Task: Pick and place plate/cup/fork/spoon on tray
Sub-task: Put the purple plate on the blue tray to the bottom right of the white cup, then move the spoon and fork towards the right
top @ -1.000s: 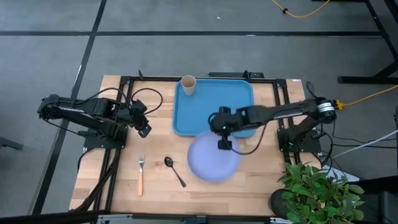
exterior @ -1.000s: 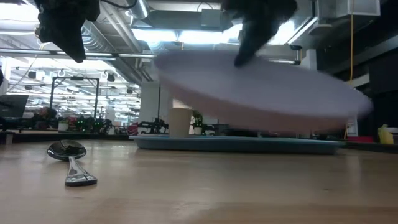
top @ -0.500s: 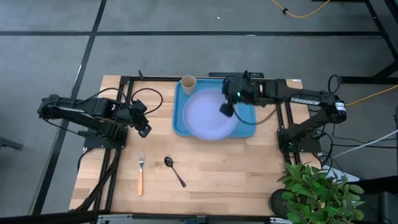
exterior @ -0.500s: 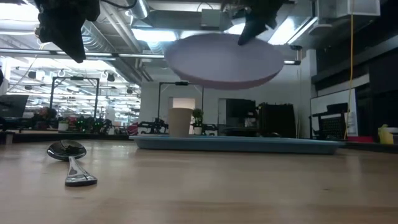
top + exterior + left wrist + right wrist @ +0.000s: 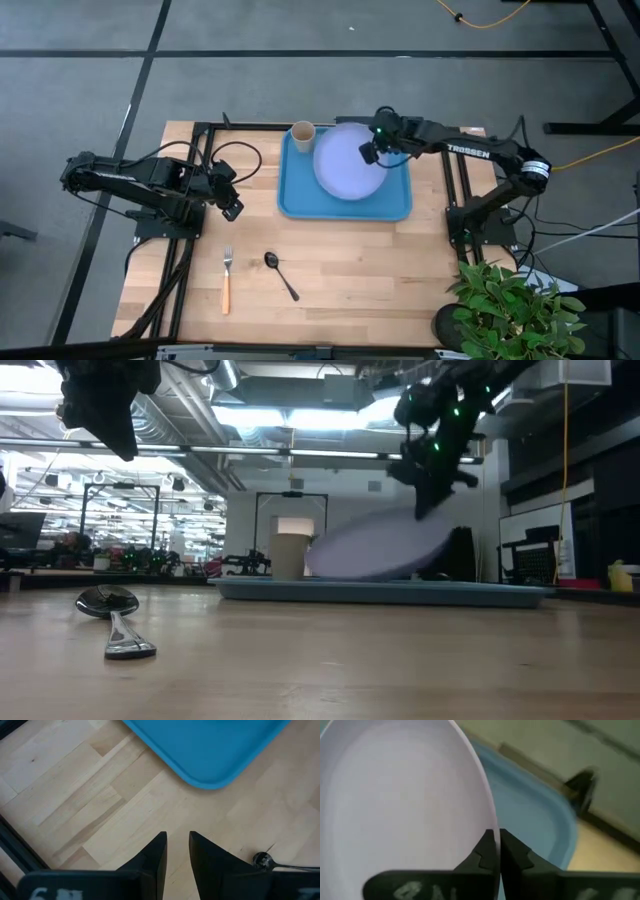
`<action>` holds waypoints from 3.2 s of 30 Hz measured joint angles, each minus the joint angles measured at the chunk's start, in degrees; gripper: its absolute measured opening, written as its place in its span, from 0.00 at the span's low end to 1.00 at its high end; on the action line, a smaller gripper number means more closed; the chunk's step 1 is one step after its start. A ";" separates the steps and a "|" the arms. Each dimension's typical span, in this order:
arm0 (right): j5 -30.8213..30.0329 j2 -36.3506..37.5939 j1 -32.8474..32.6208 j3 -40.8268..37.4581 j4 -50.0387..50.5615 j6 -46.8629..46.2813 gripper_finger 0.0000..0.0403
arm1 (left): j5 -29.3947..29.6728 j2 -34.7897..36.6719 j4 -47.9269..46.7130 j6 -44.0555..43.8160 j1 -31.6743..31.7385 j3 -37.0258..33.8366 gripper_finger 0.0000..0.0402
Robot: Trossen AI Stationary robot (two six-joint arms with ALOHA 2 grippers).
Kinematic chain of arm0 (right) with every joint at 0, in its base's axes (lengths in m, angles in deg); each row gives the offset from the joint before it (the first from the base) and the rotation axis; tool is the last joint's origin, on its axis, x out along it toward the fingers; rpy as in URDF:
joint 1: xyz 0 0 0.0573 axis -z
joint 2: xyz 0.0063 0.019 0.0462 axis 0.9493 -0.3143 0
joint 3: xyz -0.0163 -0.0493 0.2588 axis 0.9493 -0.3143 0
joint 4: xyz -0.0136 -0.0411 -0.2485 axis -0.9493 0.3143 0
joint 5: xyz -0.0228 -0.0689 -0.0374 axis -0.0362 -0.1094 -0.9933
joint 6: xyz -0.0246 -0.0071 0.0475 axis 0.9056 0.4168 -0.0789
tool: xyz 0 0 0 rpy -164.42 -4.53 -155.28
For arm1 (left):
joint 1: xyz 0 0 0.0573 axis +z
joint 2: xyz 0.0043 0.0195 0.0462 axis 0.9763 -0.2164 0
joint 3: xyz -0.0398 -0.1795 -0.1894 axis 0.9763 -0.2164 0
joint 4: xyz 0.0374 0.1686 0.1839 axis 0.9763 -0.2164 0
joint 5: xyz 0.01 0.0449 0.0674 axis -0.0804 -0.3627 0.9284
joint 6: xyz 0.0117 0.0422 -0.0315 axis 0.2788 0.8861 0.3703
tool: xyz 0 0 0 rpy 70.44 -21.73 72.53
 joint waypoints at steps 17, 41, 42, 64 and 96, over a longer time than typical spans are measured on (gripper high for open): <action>6.59 0.10 -0.46 -7.74 -2.61 -3.79 0.12 | 0.01 0.00 0.00 0.00 0.00 0.00 0.19; 37.18 2.06 -6.94 -7.79 -33.21 14.81 0.24 | -0.01 -0.02 0.00 0.01 0.00 0.00 0.19; 40.16 2.04 -8.24 -7.79 -34.03 16.51 0.24 | 0.01 -0.02 0.00 0.01 0.01 0.00 0.19; 40.34 1.89 -28.46 -7.79 -35.34 23.30 0.24 | 0.20 -0.02 0.00 1.00 0.01 0.00 0.19; 35.26 1.85 -29.85 -7.77 -28.14 23.25 0.24 | -29.37 -10.34 25.59 -52.78 -36.22 -12.04 0.17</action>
